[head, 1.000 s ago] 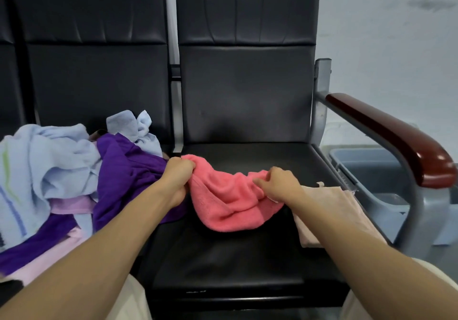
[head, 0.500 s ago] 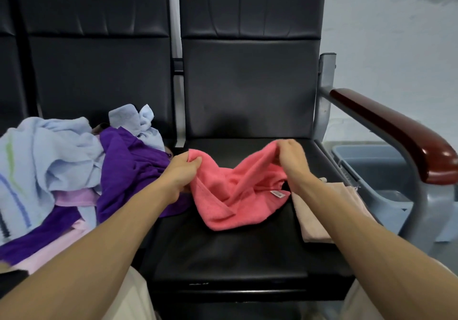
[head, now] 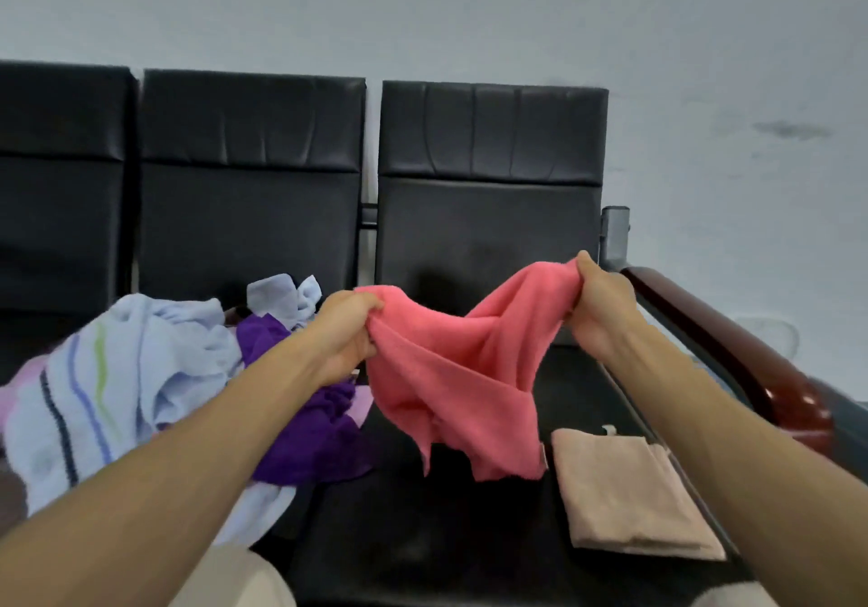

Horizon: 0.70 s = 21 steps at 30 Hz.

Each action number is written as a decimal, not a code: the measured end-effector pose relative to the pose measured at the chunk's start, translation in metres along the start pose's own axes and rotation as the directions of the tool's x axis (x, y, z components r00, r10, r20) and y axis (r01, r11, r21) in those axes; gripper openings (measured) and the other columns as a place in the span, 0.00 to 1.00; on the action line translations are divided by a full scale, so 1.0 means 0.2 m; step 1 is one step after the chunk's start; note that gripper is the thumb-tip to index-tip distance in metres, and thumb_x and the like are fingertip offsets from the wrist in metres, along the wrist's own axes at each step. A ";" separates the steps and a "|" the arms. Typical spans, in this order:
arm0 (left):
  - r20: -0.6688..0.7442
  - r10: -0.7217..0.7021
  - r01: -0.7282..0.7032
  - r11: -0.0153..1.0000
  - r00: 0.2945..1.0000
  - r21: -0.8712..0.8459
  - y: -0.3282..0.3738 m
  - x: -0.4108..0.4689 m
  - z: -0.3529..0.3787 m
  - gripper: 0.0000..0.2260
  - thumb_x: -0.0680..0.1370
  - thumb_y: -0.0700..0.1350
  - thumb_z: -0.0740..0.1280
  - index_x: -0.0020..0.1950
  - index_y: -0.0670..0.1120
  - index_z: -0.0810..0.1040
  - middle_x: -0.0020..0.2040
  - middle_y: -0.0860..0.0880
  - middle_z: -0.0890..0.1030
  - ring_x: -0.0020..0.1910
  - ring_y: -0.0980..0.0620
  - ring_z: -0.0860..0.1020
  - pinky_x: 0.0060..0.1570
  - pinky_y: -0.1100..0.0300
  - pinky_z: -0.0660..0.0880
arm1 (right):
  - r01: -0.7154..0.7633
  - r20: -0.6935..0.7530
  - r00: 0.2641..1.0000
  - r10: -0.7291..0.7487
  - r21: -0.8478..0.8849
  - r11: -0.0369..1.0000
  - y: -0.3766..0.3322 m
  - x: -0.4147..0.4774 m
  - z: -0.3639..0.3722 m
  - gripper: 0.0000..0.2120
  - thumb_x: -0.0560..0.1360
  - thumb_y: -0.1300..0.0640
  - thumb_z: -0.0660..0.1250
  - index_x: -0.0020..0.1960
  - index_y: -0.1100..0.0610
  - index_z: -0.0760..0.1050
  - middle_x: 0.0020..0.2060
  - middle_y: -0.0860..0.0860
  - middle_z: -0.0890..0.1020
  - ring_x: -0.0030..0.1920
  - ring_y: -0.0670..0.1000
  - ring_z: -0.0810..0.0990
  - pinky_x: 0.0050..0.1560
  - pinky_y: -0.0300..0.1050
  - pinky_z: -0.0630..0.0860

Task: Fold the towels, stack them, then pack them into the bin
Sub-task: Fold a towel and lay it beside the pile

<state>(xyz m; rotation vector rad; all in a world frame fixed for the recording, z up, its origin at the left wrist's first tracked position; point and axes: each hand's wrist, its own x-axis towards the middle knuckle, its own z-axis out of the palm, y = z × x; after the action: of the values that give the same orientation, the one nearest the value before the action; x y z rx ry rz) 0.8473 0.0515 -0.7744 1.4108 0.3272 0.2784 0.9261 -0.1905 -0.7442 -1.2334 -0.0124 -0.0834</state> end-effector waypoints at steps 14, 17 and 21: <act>-0.099 0.299 -0.246 0.900 0.949 0.359 0.76 -0.25 -0.17 0.10 0.82 0.40 0.59 0.58 0.36 0.75 0.46 0.41 0.75 0.36 0.49 0.73 0.33 0.56 0.72 | 0.122 0.128 0.982 -0.141 0.145 0.982 -0.73 -0.13 0.06 0.11 0.78 0.52 0.64 0.51 0.61 0.78 0.46 0.53 0.82 0.48 0.51 0.81 0.50 0.47 0.78; -0.113 0.259 -0.199 0.904 0.959 0.378 0.81 -0.28 -0.21 0.12 0.82 0.41 0.61 0.62 0.34 0.72 0.48 0.40 0.75 0.42 0.46 0.75 0.38 0.51 0.76 | 0.181 0.125 0.976 -0.177 -0.020 0.983 -0.78 -0.17 0.05 0.10 0.78 0.53 0.65 0.47 0.59 0.78 0.40 0.51 0.79 0.41 0.49 0.77 0.47 0.45 0.76; -0.125 0.206 -0.130 0.885 0.971 0.447 0.86 -0.34 -0.23 0.14 0.81 0.41 0.63 0.64 0.35 0.68 0.54 0.39 0.76 0.46 0.44 0.77 0.42 0.48 0.77 | 0.278 0.108 0.960 -0.259 -0.241 0.930 -0.83 -0.18 0.03 0.09 0.80 0.54 0.63 0.44 0.57 0.75 0.37 0.50 0.74 0.37 0.48 0.70 0.40 0.45 0.71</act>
<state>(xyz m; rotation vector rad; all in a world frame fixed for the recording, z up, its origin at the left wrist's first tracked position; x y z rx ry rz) 0.7676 0.0917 -0.6059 1.8704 0.4253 0.4932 0.8777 -0.2376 -0.5872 -1.4857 -0.2437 -0.2852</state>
